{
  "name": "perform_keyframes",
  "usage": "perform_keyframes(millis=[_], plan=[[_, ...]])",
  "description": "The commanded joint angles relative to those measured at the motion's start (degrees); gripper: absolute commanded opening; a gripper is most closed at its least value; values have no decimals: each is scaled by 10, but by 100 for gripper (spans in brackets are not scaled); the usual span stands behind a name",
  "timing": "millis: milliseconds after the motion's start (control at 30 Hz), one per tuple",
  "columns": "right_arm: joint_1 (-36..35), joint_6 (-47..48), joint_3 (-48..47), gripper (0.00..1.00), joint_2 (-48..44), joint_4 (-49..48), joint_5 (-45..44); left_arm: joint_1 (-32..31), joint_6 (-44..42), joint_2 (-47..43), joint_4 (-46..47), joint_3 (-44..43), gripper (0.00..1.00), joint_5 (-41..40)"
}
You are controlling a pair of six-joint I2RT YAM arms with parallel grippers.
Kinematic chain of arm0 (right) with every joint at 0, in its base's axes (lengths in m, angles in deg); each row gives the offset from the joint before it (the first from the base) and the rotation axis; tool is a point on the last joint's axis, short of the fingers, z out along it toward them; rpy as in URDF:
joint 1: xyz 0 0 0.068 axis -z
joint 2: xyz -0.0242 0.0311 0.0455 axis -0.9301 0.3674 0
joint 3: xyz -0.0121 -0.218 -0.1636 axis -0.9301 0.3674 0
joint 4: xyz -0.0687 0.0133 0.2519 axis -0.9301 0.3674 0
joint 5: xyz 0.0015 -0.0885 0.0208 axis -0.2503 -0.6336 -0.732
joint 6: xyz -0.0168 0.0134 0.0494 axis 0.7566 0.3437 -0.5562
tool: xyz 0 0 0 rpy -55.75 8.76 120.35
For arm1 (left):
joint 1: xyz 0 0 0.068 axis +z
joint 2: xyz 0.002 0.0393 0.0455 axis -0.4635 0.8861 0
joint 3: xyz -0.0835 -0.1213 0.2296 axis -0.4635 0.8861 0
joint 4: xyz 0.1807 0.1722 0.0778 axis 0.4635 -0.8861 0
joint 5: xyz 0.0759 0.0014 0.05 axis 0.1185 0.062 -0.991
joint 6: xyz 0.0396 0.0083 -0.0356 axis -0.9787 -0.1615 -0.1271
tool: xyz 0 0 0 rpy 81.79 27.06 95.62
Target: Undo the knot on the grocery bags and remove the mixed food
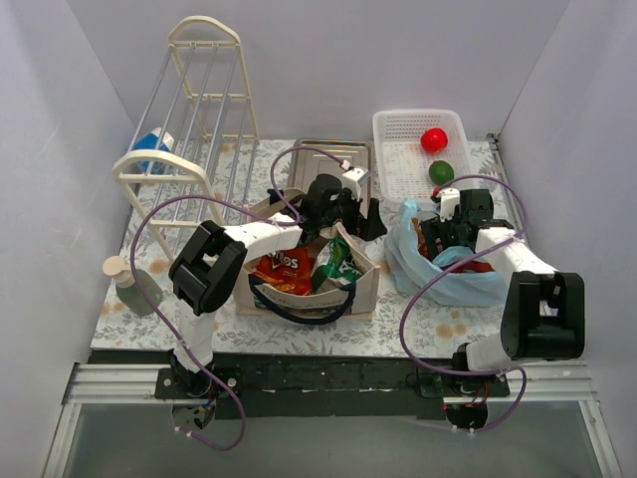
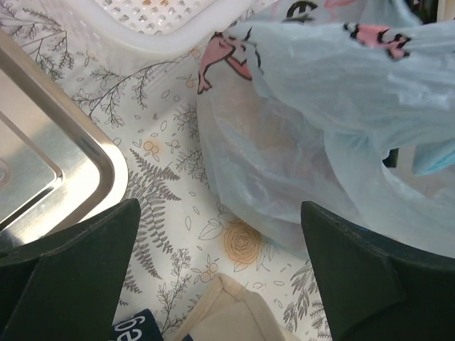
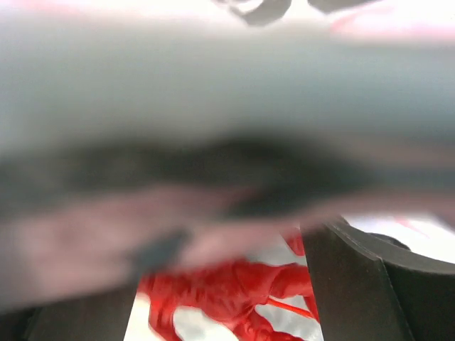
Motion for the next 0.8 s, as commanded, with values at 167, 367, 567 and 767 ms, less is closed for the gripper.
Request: perform_keyframes(millis=[167,367,567,767], plan=[[8,-84,19,97,80,-116,139,10,-18,-13,-62,-16,96,45],[8,-26,21,69,107,-89,187,10,-24,-14,-65,-25,96,57],[25,40,0,18,23,-20,222,12,-31,-15,-52,-47,97,69],[20,81,27,1,-107,29,228,27,16,-5,-10,-85,98,142]])
